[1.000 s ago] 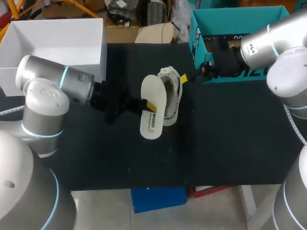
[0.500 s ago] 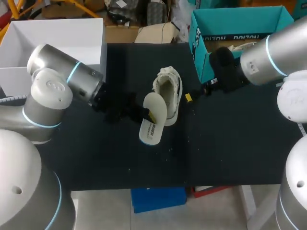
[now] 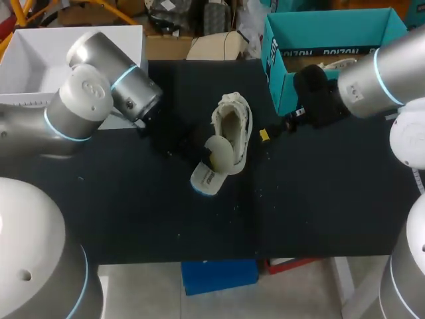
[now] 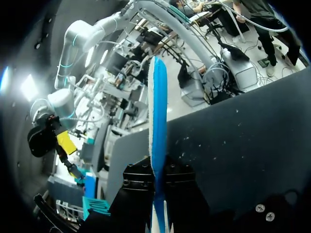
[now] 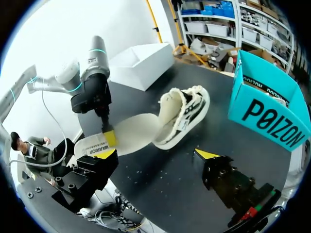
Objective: Take the shoe out of the shoebox, open the shoe tongue, remove and reinsert the insole, then place the shoe into the shoebox
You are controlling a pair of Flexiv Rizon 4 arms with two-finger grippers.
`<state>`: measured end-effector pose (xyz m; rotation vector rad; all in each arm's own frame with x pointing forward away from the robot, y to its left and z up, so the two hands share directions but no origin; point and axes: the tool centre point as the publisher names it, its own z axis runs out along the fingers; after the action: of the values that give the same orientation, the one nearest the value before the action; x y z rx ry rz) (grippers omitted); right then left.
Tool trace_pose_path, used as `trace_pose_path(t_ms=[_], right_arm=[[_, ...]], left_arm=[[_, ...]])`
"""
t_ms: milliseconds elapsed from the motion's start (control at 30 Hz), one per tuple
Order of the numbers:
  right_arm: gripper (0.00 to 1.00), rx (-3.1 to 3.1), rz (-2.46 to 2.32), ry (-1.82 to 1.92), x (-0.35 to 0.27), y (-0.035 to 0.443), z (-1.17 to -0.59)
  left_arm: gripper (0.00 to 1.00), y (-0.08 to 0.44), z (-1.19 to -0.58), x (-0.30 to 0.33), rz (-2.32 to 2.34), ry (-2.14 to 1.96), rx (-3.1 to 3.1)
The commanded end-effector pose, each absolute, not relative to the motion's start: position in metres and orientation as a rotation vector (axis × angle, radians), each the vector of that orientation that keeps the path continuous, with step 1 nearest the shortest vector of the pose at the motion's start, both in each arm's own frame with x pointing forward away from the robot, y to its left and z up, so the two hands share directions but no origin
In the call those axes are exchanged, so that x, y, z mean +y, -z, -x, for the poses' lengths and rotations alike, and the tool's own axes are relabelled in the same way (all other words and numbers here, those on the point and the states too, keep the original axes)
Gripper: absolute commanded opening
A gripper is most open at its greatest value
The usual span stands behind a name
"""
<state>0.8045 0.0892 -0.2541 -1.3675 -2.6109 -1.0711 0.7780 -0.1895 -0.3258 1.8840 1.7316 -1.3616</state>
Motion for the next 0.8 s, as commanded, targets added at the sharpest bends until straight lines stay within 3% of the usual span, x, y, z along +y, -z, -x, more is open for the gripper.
trace_pose_path(t_ms=[33,800], right_arm=[[1.0,-2.612,1.369,1.066,0.09,0.254,-0.805],[1.0,-2.612,1.369,1.066,0.09,0.254,-0.805]], left_arm=[[0.0,0.328,-0.8,-0.203,-2.031,1.397,1.74],[0.0,0.362,-0.862,-0.226,-2.052,1.364,1.825]])
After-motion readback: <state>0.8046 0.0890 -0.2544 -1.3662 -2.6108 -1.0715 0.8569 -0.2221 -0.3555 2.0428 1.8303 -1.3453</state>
